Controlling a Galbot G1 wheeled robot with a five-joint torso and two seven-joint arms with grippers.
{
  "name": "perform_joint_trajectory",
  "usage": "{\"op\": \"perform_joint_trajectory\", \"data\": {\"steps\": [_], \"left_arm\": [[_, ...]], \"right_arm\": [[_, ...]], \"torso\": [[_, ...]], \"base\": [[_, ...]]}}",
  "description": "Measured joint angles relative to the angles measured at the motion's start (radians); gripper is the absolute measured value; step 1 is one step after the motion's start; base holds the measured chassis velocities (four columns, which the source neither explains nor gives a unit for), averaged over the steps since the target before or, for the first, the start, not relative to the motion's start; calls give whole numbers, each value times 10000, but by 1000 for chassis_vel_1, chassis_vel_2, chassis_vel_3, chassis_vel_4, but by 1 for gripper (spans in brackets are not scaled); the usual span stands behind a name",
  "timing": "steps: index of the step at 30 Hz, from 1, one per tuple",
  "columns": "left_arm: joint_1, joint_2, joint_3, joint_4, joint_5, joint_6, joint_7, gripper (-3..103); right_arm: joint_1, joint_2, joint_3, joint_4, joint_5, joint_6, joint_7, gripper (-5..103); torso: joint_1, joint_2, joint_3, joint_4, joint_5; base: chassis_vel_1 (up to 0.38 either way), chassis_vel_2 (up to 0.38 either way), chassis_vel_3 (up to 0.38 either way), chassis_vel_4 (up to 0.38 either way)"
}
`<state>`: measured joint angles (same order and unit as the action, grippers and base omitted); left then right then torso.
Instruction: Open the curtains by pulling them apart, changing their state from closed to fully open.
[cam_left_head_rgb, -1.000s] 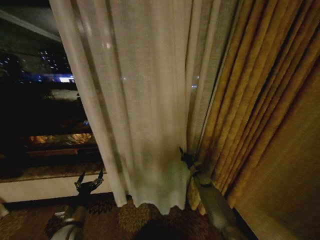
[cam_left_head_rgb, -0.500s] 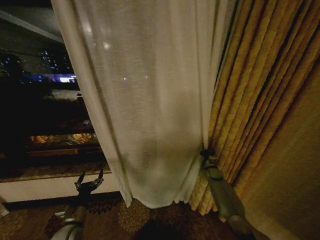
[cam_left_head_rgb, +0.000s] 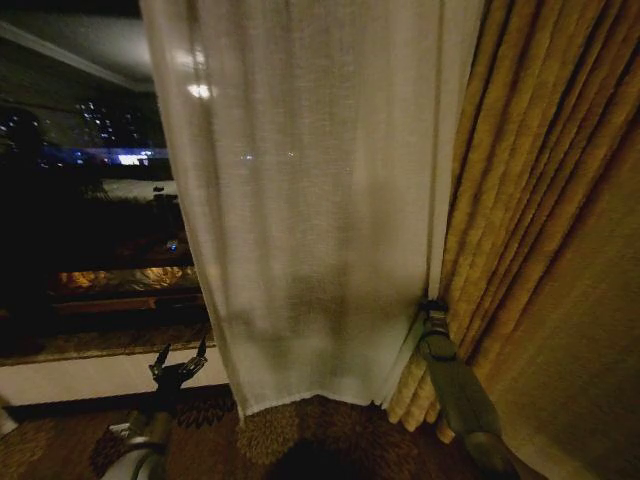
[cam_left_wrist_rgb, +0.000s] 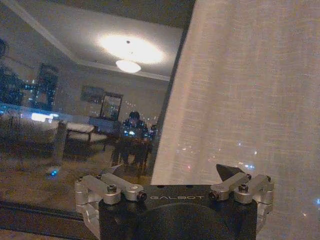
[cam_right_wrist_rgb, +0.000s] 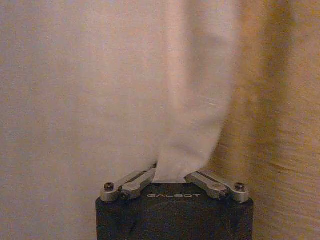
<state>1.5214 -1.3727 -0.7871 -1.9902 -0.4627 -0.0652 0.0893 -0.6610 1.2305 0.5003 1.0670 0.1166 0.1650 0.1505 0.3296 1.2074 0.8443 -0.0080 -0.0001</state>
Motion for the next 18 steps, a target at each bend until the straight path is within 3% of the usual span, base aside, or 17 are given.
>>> {"op": "perform_joint_trajectory", "data": {"steps": [2, 6, 8, 10, 14, 16, 18], "left_arm": [[0, 0, -1, 1, 0, 0, 0, 100], [0, 0, -2, 0, 0, 0, 0, 100], [0, 0, -2, 1, 0, 0, 0, 100], [0, 0, -2, 1, 0, 0, 1, 100], [0, 0, -2, 0, 0, 0, 0, 100], [0, 0, -2, 1, 0, 0, 0, 100], [0, 0, -2, 0, 0, 1, 0, 100]], "right_arm": [[-507, -113, -347, 1064, 970, -458, -520, 10], [-1578, -393, -815, 2738, 2207, -1488, -1287, 16], [-2234, -509, -918, 3627, 2538, -1894, -1618, 32], [-2464, -529, -921, 3946, 2679, -1985, -1760, 32], [-3203, -529, -912, 5031, 3049, -2010, -2041, 54], [-3323, -518, -909, 5187, 2993, -1958, -2088, 54], [-3505, -504, -861, 5406, 2855, -1859, -2168, 65]], "torso": [[0, 0, -1, 1, -2], [-1, 0, -1, 0, 2], [-2, 1, -1, -3, 0], [-2, 1, -2, -2, 1], [-2, 1, -2, -1, 1], [-2, 2, -2, -1, -2], [-2, 1, -2, 0, 1]], "base": [[0, 0, 0, 0], [0, 0, 0, 0], [0, 0, 0, 0], [0, 0, 0, 0], [0, 0, 0, 0], [0, 0, 0, 0], [0, 0, 0, 0]]}}
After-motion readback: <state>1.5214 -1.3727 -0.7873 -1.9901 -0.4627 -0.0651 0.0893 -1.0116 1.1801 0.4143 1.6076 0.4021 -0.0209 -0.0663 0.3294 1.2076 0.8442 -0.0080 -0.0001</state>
